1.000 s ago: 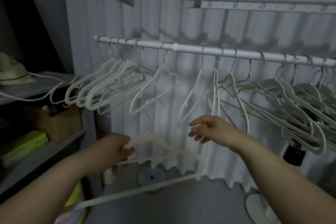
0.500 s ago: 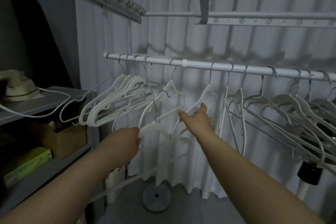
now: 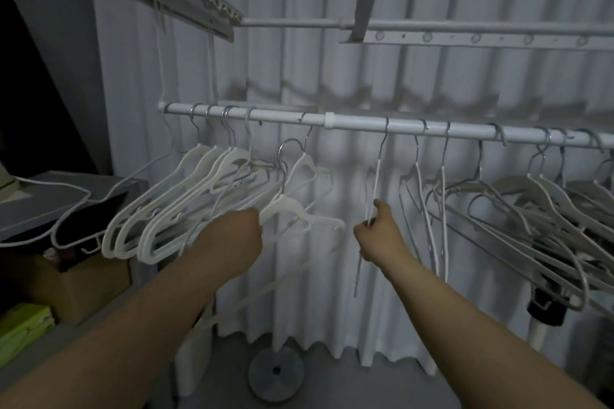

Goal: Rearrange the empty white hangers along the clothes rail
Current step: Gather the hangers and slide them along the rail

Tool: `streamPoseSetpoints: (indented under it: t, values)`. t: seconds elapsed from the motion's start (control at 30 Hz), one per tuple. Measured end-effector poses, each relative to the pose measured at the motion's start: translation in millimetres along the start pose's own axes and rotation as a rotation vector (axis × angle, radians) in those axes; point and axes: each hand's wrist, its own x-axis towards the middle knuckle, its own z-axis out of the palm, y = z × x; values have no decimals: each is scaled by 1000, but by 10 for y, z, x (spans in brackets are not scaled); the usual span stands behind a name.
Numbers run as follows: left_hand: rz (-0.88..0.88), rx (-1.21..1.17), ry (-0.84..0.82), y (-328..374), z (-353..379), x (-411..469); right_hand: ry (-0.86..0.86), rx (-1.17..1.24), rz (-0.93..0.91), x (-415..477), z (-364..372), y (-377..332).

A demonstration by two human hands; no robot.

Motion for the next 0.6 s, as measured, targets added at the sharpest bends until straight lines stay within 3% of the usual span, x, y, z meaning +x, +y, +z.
streamPoseSetpoints:
  t: [0.17, 0.33, 0.6]
  values:
    - [-25, -151, -55, 293, -68, 309, 33, 13, -2, -36, -125, 16]
    - [5, -244, -6, 547, -161, 624, 70, -5, 4, -50, -252, 22]
    - [34, -196, -40, 886, -131, 873, 83, -76, 6, -20, -392, 55]
